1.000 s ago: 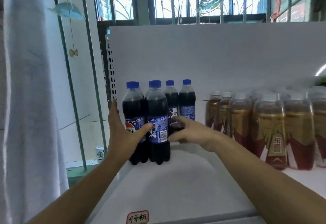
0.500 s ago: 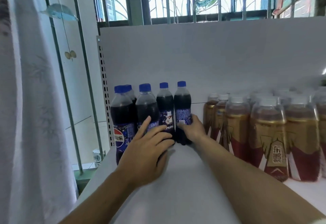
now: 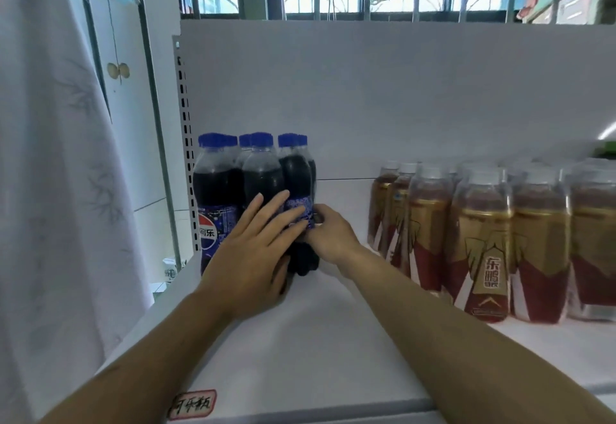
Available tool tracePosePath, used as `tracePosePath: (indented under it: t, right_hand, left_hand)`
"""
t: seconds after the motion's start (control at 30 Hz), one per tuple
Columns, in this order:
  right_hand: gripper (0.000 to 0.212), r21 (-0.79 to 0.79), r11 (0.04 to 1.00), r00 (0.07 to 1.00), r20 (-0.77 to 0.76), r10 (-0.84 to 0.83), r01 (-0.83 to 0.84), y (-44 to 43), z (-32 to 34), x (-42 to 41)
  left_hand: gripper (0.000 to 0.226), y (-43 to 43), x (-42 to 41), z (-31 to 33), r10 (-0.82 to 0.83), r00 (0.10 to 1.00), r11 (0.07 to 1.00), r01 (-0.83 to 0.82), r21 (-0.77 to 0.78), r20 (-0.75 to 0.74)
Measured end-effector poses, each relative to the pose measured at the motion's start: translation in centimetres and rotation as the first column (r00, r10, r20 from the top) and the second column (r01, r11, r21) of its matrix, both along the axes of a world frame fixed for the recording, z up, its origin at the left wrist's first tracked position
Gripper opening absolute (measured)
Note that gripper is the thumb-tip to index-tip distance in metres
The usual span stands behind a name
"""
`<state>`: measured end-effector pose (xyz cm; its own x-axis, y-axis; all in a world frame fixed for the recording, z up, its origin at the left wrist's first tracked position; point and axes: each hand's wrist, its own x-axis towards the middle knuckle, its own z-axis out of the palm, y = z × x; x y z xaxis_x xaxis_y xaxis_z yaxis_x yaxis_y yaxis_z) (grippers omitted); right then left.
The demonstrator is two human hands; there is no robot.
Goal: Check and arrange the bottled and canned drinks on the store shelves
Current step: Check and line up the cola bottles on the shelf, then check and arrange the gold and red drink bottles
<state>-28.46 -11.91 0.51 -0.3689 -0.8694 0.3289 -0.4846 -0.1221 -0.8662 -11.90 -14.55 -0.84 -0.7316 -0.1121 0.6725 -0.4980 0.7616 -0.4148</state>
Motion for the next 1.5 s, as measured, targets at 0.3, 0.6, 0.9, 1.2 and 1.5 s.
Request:
tracePosePath:
  t: [0.3,0.6,0.9,1.2,1.5]
  right_hand:
    - [0.042,0.103,0.986,0.938,-0.336,-0.086,0.128,2.9,2.3,0.7]
    - [0.049,-0.100,0.891,0.605,-0.701,-0.379,0.443,12.3,9.2,-0.1]
    - [0.058,0.046,0.691,0.434,-0.807,-0.400,0.722,19.0,10.6,-4.7]
    - [0.075,0.034,0.736,0.517,-0.734,-0.441,0.676,18.7,10.0,-7.9]
    - [0.042,-0.161,0.950,0.747,-0.587,-0.311,0.268,18.7,11.4,-5.7]
  left_hand:
    - [0.054,0.1,0.0,-0.3,-0.046,0.999,0.998,0.046,0.034,-0.022]
    - [0.039,3.3,-2.5,-0.1,-0.246,0.955,0.878,0.291,0.380,-0.164]
    - [0.042,8.8,-8.8,-0.3,-0.287,0.907,0.165,0.364,0.917,-0.308]
    - [0.054,10.1,-11.4,-0.2,-0.281,0.917,0.069,0.312,0.948,-0.281]
    - [0.072,11.1,-10.2,0.3,-0.207,0.870,-0.084,0.441,0.894,-0.448]
